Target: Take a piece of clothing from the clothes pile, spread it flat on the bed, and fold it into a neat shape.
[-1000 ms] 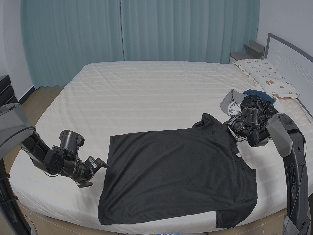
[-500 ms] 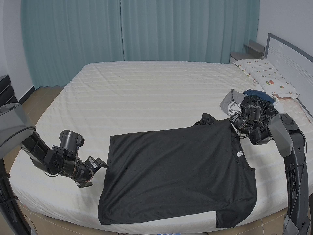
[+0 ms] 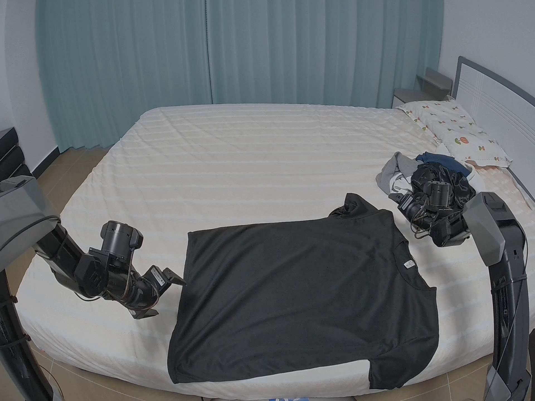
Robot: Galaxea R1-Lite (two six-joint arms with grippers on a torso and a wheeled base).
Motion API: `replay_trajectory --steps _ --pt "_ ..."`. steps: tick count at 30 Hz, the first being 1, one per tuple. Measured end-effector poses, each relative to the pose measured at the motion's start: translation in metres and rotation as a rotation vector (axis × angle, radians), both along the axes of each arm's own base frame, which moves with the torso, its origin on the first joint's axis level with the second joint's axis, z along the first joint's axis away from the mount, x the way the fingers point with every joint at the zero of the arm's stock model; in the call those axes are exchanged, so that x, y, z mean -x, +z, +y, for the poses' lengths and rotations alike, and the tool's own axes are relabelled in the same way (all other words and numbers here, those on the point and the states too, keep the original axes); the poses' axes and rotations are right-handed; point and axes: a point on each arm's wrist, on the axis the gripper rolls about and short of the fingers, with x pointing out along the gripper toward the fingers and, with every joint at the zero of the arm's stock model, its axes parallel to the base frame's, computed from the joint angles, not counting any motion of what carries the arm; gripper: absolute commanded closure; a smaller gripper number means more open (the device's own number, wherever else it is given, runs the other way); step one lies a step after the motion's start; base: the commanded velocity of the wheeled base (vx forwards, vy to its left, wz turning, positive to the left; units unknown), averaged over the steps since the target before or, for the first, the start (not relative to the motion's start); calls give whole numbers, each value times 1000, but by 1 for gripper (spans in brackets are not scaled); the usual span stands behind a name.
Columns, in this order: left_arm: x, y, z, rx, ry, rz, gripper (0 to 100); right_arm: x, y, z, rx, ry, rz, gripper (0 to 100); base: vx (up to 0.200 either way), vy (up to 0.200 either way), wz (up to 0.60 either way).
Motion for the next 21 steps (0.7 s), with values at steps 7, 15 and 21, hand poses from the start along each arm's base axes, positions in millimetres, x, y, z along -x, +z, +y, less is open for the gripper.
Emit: replay_trajectory --steps 7,15,21 --pt "-3 2 0 20 33 -28 0 13 15 20 5 9 21 0 0 0 0" --pt "-5 2 0 32 50 -34 0 21 20 37 29 41 36 0 0 0 0" --pt "-24 16 1 62 87 -108 0 23 21 36 79 59 57 0 0 0 0"
